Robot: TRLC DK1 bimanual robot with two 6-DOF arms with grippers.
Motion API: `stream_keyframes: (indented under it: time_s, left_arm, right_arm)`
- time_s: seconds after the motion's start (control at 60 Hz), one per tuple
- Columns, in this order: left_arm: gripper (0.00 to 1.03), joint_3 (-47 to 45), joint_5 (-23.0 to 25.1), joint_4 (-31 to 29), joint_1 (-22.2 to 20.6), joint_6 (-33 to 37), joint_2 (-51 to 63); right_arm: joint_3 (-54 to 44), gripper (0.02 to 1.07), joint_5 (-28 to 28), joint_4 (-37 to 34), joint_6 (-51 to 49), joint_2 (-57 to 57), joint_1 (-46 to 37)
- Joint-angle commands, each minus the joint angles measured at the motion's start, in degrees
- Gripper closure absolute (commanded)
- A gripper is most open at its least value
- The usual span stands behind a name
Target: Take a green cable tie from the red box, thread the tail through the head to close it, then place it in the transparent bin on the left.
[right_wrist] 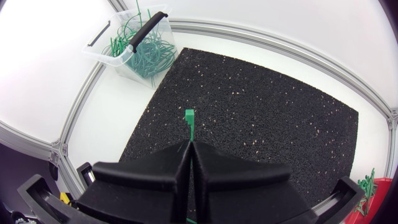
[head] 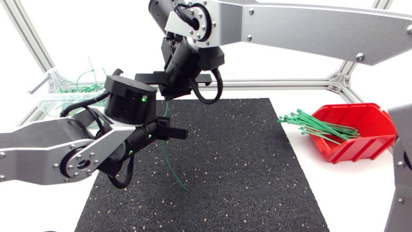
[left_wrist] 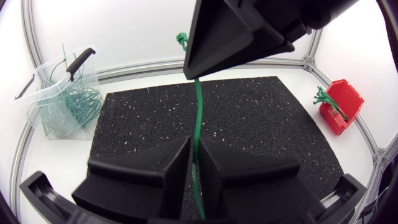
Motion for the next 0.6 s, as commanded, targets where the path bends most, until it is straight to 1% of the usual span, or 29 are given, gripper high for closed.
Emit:
stream_keyframes:
  time_s: [0.0, 0.083, 0.117, 0.2, 0.45, 0.583]
  left_arm:
    - [0.96, -1.55, 0.13, 0.92, -0.11, 0.20, -0.21]
    - [0.96, -1.55, 0.13, 0.92, -0.20, 0.82, -0.21]
    - [0.99, -1.55, 0.13, 0.92, -0.20, 0.90, -0.21]
    - [1.00, -1.55, 0.13, 1.10, -0.20, 1.43, -0.30]
    - [1.00, -2.16, 0.30, 0.48, -0.03, 1.52, -1.00]
    - [1.00, -3.48, 3.29, 1.01, 1.20, 2.57, -2.32]
  right_arm:
    - [0.47, 1.01, 0.46, -1.11, 1.08, 1.35, 0.62]
    - [0.30, 1.01, 0.37, -1.11, 0.99, 1.35, 0.62]
    - [0.30, 1.01, 0.46, -1.20, 0.99, 1.26, 0.62]
    - [0.30, 1.01, 0.46, -1.11, 0.90, 1.17, 0.62]
    - [-0.49, 1.01, 1.42, -0.85, 0.72, 0.38, 1.06]
    - [-1.20, 1.00, 2.13, -0.50, 0.28, -0.32, 1.06]
